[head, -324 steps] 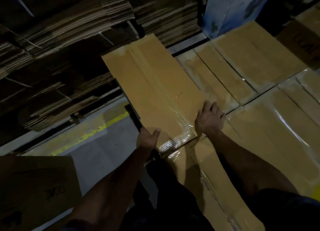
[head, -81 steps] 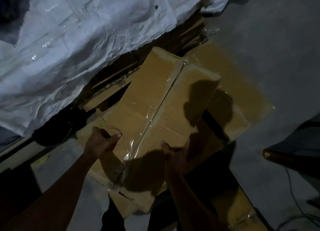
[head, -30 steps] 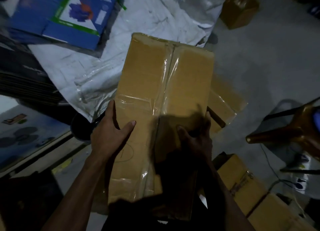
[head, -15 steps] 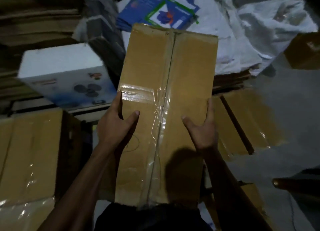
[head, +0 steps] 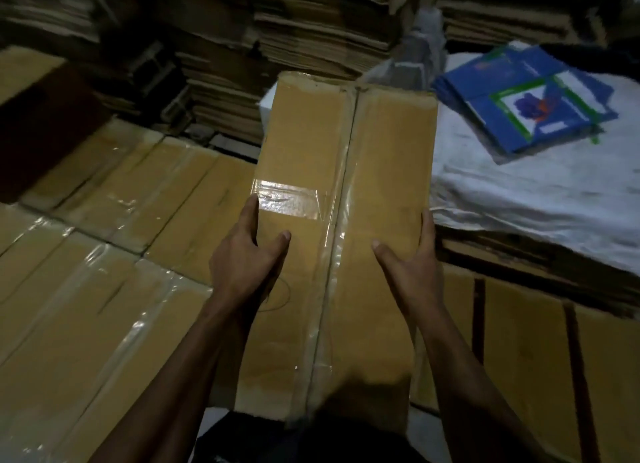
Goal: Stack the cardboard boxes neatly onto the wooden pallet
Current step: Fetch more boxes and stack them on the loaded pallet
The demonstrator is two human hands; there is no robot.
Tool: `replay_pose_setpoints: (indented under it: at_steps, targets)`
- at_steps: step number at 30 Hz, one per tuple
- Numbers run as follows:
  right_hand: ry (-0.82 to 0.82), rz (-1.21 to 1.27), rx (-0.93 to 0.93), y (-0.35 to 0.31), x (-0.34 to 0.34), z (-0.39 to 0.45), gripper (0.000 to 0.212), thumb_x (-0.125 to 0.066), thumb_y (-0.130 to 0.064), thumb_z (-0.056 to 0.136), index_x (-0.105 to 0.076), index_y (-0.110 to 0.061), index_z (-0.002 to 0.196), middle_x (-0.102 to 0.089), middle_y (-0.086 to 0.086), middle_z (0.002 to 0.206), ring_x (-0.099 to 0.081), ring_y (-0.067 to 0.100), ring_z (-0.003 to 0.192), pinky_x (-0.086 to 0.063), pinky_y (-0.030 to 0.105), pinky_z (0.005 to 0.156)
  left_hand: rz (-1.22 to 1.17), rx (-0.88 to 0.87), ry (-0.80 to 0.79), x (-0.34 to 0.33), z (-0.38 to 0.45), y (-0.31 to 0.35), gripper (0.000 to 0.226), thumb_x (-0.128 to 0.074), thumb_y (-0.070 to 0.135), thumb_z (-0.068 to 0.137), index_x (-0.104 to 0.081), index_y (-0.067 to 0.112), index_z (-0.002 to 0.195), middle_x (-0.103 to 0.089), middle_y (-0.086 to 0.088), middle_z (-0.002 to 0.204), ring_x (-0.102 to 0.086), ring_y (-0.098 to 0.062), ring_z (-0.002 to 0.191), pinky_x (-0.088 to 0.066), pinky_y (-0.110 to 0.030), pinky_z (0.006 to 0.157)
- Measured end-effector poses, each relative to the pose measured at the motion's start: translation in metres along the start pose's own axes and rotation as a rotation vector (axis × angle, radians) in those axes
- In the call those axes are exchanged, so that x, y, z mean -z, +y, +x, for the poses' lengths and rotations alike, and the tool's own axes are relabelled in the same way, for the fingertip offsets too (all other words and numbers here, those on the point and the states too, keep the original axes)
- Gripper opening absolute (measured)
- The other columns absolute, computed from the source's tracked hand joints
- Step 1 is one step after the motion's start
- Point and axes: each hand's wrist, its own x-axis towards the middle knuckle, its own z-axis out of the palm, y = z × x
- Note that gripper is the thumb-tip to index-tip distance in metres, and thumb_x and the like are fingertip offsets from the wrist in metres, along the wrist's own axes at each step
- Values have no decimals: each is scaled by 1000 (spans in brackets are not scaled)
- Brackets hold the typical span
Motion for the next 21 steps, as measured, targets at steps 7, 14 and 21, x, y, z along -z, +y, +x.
replay_pose_setpoints:
  at_steps: [7, 14, 21]
  targets:
    - [-142, -68, 85, -46, -103, -24, 98, -72, -61, 79, -5, -54, 151, -49, -1, 146, -52, 32, 127, -43, 52, 105, -16, 166, 122, 78, 2, -82, 75, -54, 62, 82, -16, 56, 146, -67, 12, 122, -65, -23, 103, -52, -40, 87]
    - [-317, -122, 178, -90, -188, -54, 97, -72, -48, 85, -5, -48, 155, -42, 2, 151, -44, 33, 132, -37, 49, 104, -4, 340, 255, 139, -19, -156, 74, -53, 63, 83, -14, 56, 146, -66, 10, 125, -64, -24, 107, -50, -38, 88]
    - [-569, -187, 318, -116, -246, -89, 97, -71, -50, 85, -2, -49, 154, -41, 3, 151, -42, 33, 133, -38, 49, 103, -20, 573, 462, 175, -79, -200, 77, -53, 64, 81, -14, 55, 146, -63, 9, 130, -62, -25, 110, -49, -40, 91]
